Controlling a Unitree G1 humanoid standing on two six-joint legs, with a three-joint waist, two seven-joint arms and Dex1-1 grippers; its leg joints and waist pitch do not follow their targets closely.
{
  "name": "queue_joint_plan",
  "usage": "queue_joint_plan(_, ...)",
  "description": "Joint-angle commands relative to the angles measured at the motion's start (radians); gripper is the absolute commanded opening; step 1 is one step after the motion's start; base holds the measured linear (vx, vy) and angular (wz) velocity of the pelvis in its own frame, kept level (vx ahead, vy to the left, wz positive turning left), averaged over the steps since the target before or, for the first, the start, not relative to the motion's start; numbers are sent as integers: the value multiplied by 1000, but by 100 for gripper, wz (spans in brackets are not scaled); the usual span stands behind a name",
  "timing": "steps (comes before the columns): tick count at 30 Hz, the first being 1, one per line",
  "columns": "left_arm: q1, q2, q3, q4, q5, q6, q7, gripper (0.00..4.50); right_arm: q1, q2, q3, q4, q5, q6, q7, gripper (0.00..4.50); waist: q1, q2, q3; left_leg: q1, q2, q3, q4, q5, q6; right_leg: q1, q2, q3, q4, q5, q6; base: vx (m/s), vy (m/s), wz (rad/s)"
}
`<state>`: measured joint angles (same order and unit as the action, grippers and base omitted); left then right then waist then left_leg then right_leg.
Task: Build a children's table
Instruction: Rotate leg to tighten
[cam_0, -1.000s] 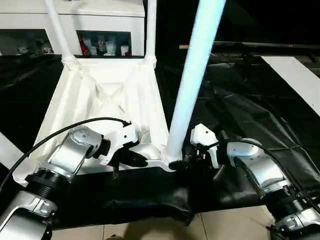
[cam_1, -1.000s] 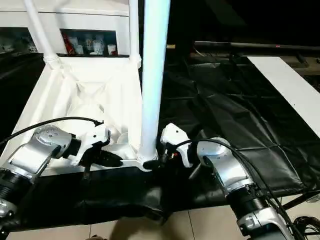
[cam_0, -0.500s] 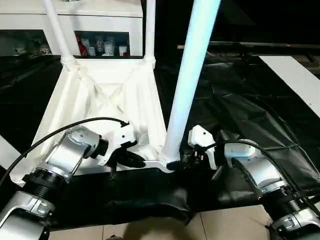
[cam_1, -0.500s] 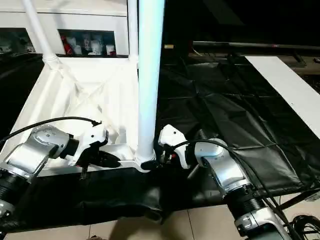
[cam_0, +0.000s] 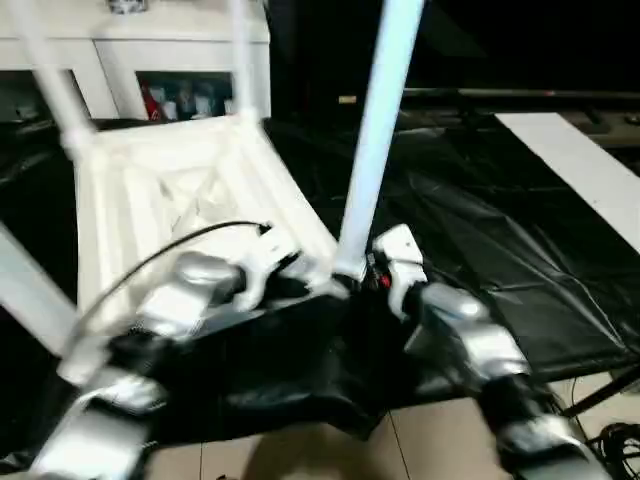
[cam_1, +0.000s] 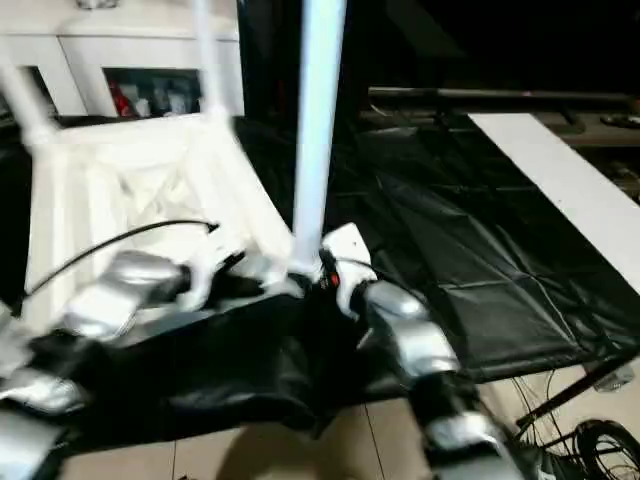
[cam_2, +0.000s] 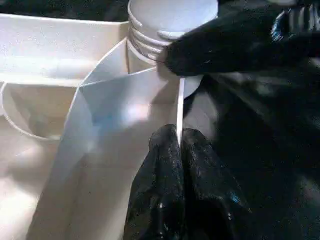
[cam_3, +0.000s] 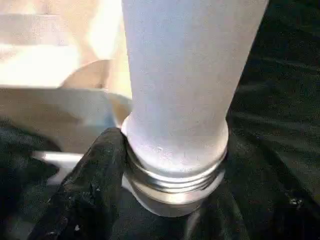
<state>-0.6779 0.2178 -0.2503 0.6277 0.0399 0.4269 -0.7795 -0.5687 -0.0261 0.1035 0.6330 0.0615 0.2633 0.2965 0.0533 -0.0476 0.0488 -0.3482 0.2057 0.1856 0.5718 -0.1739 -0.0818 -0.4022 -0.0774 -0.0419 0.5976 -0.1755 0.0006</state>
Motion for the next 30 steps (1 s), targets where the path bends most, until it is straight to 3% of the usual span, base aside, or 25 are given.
queue_joint_plan(1,4,-60,-19,77,24,6,92,0,-11,54,3,91,-15,37,-77,270,-2,15,-47,12,12,-20,-74,-404,-44,19,-52,25,-101,-513,-99,0,0,0)
queue_joint_plan(4,-11,-85,-37,136,61,-24,138,0,-40,114,-26,123,12,-17,-67,270,-3,14,-47,14,11,-20,-75,-421,-35,14,-51,25,-105,-504,-90,0,0,0)
queue_joint_plan(6,-10,-81,-45,137,68,-23,133,0,-40,118,-21,117,17,-33,-44,270,-2,13,-47,10,12,-21,-77,-419,-31,19,-52,24,-105,-491,-91,0,0,0)
queue_joint_plan(9,-11,-62,-57,138,74,-8,112,0,-30,96,-6,62,25,-71,28,340,1,15,-50,7,15,-18,-79,-404,-26,22,-52,28,-97,-422,-116,0,0,0)
queue_joint_plan(11,-8,-39,-69,133,84,-3,90,0,-20,62,-2,10,38,-78,80,341,2,13,-50,5,15,-16,-78,-398,-17,24,-52,29,-95,-408,-123,0,0,0)
queue_joint_plan(13,-7,-15,-86,131,102,-4,65,0,-17,22,-2,-30,46,-78,125,381,-3,12,-49,-7,15,-20,-83,-370,-12,35,-52,26,-91,-401,-121,0,0,0)
queue_joint_plan(16,2,13,-92,113,106,-5,14,0,-10,-46,13,-85,44,-80,237,391,-4,11,-47,2,15,-17,-78,-383,-5,28,-52,27,-99,-435,-122,0,0,0)
queue_joint_plan(20,21,57,-111,68,102,-29,-75,0,9,-147,53,-149,45,-85,398,412,-3,10,-48,-2,17,-16,-78,-353,7,33,-52,28,-95,-395,-138,0,0,0)
queue_joint_plan(22,50,109,-133,-10,71,-72,-198,0,35,-235,95,-193,32,-108,531,412,1,12,-49,-4,23,-15,-78,-329,16,36,-54,31,-88,-342,-158,0,0,0)
queue_joint_plan(24,55,117,-134,-24,64,-71,-216,0,40,-248,101,-200,31,-110,551,412,4,13,-51,1,22,-10,-74,-309,20,33,-52,33,-84,-293,-185,25,-7,3)
queue_joint_plan(25,73,152,-150,-73,41,-98,-291,0,55,-287,118,-220,32,-110,614,412,9,14,-54,4,23,-8,-71,-285,23,35,-52,33,-77,-237,-208,0,0,0)
queue_joint_plan(27,102,208,-182,-142,30,-154,-388,0,72,-329,135,-243,41,-104,690,412,12,15,-55,-3,25,-10,-73,-249,29,44,-51,31,-67,-174,-224,27,-6,3)
queue_joint_plan(30,137,256,-190,-230,-11,-154,-489,0,89,-363,153,-275,53,-88,760,412,19,23,-58,4,25,-3,-67,-188,41,42,-45,32,-53,-51,-264,24,0,1)
